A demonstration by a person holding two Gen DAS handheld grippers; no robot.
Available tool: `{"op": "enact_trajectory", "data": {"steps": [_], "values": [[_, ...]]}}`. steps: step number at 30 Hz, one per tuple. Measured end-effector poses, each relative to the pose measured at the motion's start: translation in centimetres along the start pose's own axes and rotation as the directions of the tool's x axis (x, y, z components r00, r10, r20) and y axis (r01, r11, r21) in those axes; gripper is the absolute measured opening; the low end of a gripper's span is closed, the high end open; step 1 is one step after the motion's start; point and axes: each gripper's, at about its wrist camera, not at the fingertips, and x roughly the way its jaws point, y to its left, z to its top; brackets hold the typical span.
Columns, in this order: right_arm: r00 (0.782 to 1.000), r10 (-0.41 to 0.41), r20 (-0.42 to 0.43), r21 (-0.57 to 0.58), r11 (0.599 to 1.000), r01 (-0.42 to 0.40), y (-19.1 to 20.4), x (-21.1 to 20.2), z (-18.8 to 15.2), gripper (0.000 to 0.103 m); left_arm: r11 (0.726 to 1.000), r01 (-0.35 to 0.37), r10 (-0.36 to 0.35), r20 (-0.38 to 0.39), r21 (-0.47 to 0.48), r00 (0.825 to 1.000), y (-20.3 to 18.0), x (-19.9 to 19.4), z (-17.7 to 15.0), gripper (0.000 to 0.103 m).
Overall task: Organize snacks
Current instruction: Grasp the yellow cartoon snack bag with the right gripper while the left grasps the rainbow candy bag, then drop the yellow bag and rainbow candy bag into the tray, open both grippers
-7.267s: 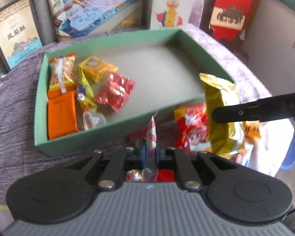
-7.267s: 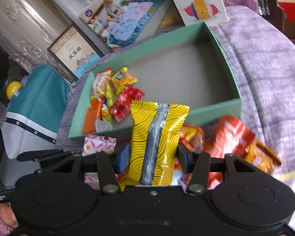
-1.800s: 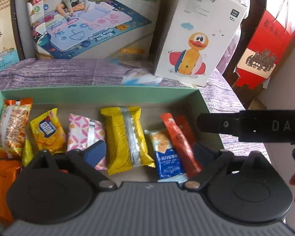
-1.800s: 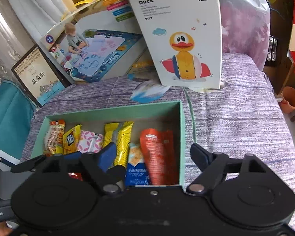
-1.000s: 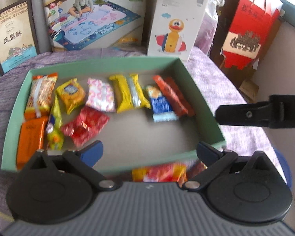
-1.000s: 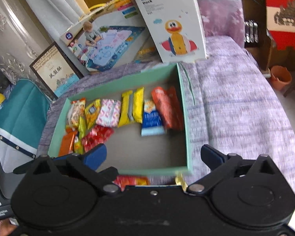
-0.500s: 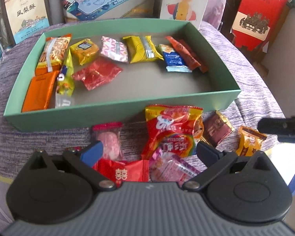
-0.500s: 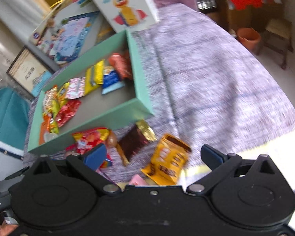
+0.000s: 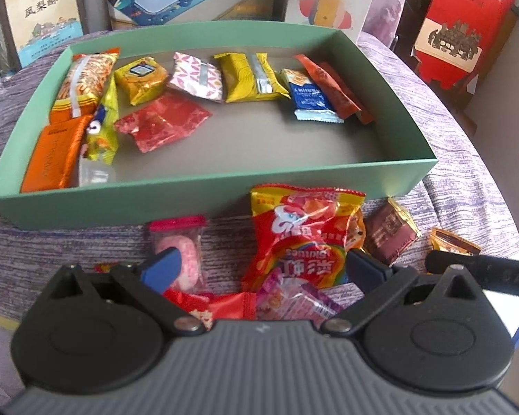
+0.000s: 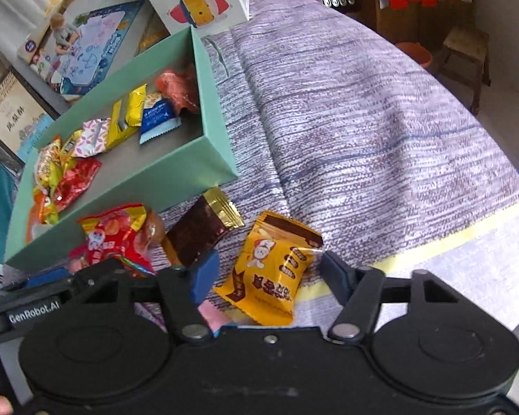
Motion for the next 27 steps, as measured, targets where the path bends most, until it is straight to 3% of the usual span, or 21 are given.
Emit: {"op": "enact_trajectory", "data": {"steps": [2, 10, 11, 14, 15, 18, 27], "values": [[1.0, -0.01, 0.016, -0.031, 0.999, 0.011, 0.2, 0.0, -0.1, 0.042, 1.0, 0.005, -0.005, -0.007, 0.004, 1.0, -0.3, 0.4, 0.1, 0.103], [0.999, -0.002, 0.047, -0.096, 0.995, 0.007, 0.2, 0.0, -0.5, 0.04, 0.999, -0.026, 0.025, 0.019, 0.048, 1.0, -1.4, 1.8, 0.5, 0.103], [0.999, -0.005, 0.051, -0.1, 0.995, 0.01, 0.3, -0.1, -0.7, 0.04, 0.999, -0.022, 0.02, 0.024, 0.05, 1.0, -1.4, 1.9, 0.6, 0.099], [0.998, -0.009, 0.059, -0.109, 0.994, 0.015, 0.6, 0.0, -0.6, 0.04, 0.997, 0.034, -0.034, 0.007, 0.065, 0.999, -1.4, 2.3, 0.7, 0.062], [0.998, -0.006, 0.06, -0.108, 0.994, 0.012, 0.5, -0.1, -0.6, 0.04, 0.997, 0.026, -0.027, 0.021, 0.08, 0.999, -1.6, 2.1, 0.7, 0.057], [0.999, 0.014, 0.051, -0.087, 0.996, -0.01, 0.0, -0.1, -0.3, 0.04, 0.994, 0.023, -0.026, 0.031, 0.111, 0.999, -2.0, 1.8, 0.5, 0.05], [0.996, 0.073, 0.059, -0.071, 0.995, -0.069, -0.3, -1.9, 0.4, 0.039, 0.993, 0.06, -0.063, 0.026, 0.101, 0.998, -0.7, -0.3, 0.1, 0.048]]}}
